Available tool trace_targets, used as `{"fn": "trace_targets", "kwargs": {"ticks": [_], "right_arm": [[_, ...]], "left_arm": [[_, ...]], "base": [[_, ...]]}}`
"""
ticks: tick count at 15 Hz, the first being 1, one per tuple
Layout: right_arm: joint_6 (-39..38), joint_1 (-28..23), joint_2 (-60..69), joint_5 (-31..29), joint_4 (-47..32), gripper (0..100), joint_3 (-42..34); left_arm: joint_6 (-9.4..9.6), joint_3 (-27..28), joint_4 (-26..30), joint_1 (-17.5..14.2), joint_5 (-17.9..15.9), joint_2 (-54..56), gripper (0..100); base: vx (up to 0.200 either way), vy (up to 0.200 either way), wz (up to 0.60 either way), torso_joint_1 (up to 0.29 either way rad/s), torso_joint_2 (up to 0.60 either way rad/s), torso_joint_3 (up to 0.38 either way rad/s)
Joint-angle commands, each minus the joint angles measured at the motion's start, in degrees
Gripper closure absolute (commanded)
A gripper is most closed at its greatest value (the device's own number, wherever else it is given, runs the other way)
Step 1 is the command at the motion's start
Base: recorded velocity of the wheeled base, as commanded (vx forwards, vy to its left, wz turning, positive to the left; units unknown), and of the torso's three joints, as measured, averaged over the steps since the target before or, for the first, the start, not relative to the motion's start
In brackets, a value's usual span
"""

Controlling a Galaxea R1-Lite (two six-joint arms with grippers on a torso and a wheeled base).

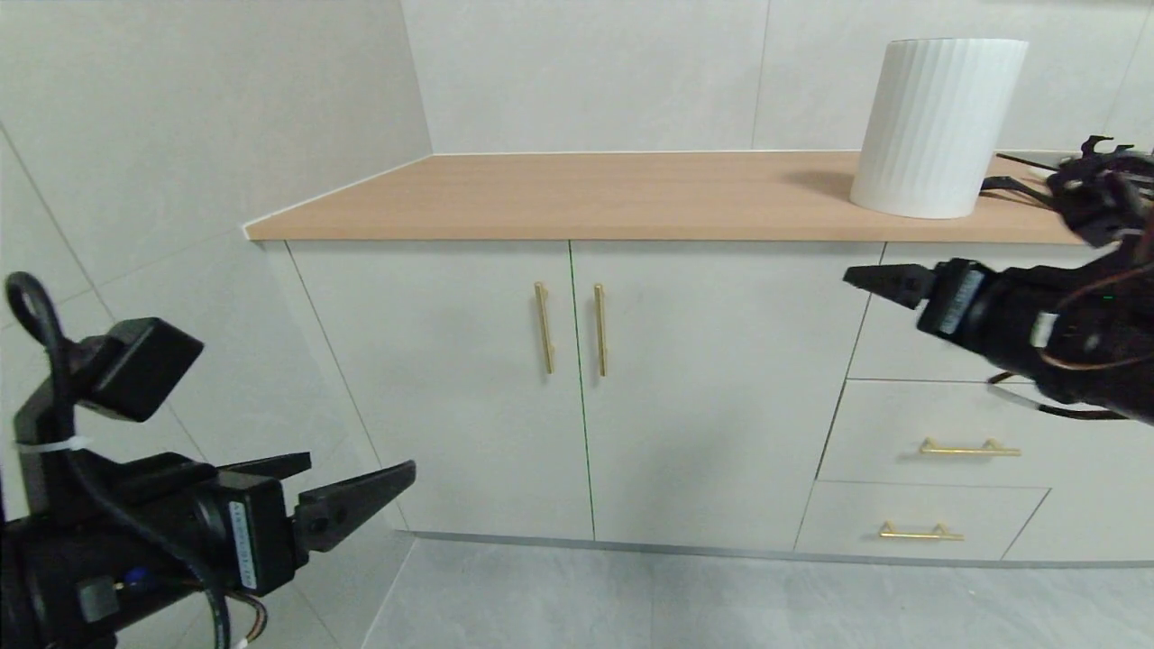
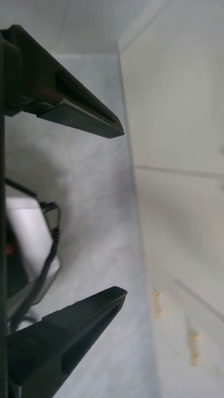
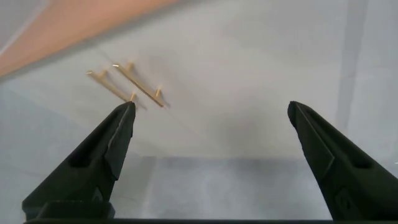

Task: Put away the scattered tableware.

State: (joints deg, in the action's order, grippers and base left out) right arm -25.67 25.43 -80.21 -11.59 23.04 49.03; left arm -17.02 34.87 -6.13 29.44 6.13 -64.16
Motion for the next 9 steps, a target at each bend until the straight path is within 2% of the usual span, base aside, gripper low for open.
{"fn": "trace_targets", "kwargs": {"ticks": [1,2,3,4,5,6,7,9], "right_arm": [[11.52,-2.58,24.05,-0.27,-1.95,0,-11.76],[13.63,-3.90,30.03,-0.27,-4.58,0,-13.79],[14.07,-5.57,36.09,-0.18,-8.80,0,-15.54],[14.07,-6.09,37.94,-0.18,-10.21,0,-15.90],[14.16,-9.87,46.82,-0.18,-18.91,0,-16.86],[14.16,-11.37,50.16,-0.10,-22.07,0,-17.13],[14.69,-13.83,57.01,0.26,-28.40,0,-17.39],[15.57,-14.71,60.44,0.26,-31.21,0,-17.39]], "left_arm": [[0.32,-4.10,-0.02,-2.72,0.55,9.75,0],[1.11,-6.21,0.24,-2.90,0.55,14.68,0],[2.69,-8.85,0.33,-3.69,0.46,19.60,0],[3.31,-9.64,0.33,-4.30,0.37,21.00,0],[6.47,-13.33,0.51,-7.29,0.37,28.12,0],[7.17,-14.39,0.68,-7.82,0.46,30.85,0],[7.97,-15.53,2.09,-8.96,0.46,36.74,0],[8.05,-15.62,3.85,-9.93,0.46,40.08,0]], "base": [[0.000,0.000,0.00,0.000,0.00,0.000],[0.000,0.000,0.00,0.000,0.00,0.000],[0.000,0.000,0.00,0.000,0.00,0.000],[0.000,0.000,0.00,0.000,0.00,0.000],[0.000,0.000,0.00,0.000,0.00,0.000],[0.000,0.000,0.00,0.000,0.00,0.000],[0.000,0.000,0.00,0.000,0.00,0.000],[0.000,0.000,0.00,0.000,0.00,0.000]]}}
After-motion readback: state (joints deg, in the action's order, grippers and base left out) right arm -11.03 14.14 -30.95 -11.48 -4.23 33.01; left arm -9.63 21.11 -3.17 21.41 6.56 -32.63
